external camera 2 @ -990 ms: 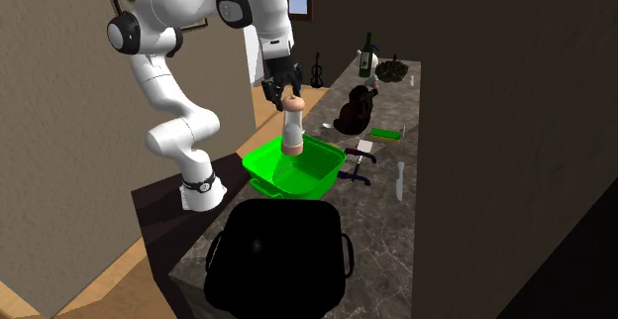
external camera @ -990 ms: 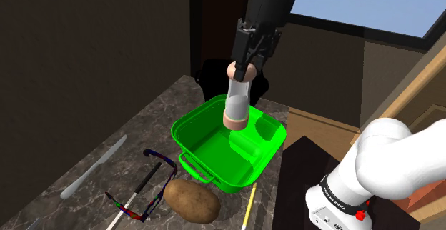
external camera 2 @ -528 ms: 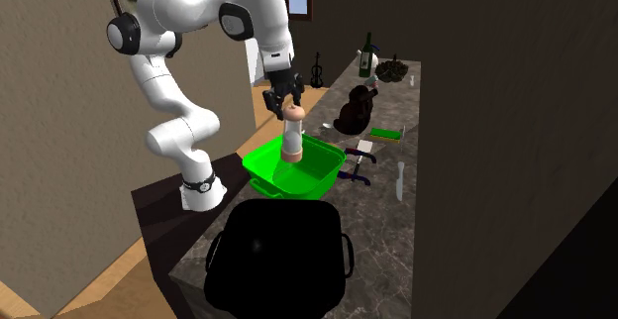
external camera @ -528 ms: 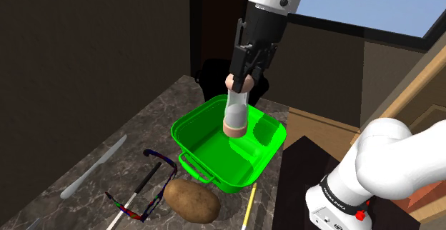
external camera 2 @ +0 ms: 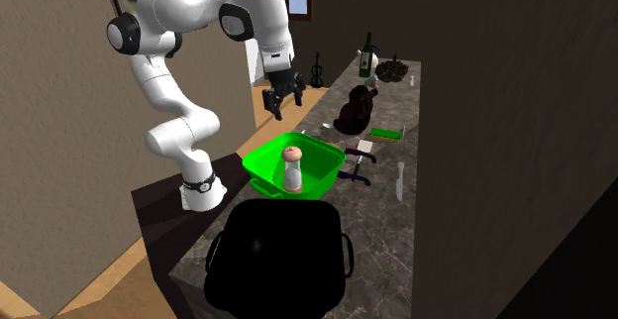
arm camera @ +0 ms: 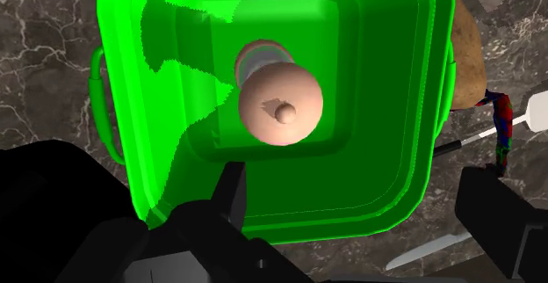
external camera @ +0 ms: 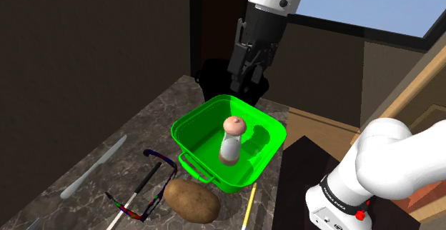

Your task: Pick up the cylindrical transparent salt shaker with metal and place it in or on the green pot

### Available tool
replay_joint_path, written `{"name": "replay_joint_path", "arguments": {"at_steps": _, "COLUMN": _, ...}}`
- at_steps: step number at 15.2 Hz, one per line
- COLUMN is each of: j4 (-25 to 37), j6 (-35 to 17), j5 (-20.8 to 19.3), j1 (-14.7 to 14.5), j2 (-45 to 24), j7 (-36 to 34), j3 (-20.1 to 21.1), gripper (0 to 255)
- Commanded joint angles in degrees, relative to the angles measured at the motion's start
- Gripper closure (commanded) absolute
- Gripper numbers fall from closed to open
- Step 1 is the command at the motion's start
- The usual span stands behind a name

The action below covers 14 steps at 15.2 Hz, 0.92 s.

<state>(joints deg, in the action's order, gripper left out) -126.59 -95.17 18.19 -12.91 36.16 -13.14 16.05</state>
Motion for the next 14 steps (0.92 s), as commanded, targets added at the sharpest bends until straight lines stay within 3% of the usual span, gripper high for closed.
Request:
{"name": "replay_joint_path", "arguments": {"at_steps": 1, "j4": 0.0, "j6": 0.0, "j5": 0.0, "j1": 0.0, "j2": 0.0, "j7": 0.0, "j3": 0.0, "gripper": 0}}
{"name": "replay_joint_path", "arguments": {"at_steps": 3, "j4": 0.0, "j6": 0.0, "j5": 0.0, "j1": 0.0, "j2": 0.0, "j7": 0.0, "j3": 0.0, "gripper": 0}}
{"name": "replay_joint_path", "arguments": {"at_steps": 7, "j4": 8.2, "j6": 6.9, "j5": -1.2, "j1": 0.5, "j2": -1.5, "j7": -0.5, "j3": -1.6, "gripper": 0}}
{"name": "replay_joint_path", "arguments": {"at_steps": 14, "j4": 8.2, "j6": 6.9, "j5": -1.2, "j1": 0.5, "j2": -1.5, "j7": -0.5, "j3": -1.6, "gripper": 0}}
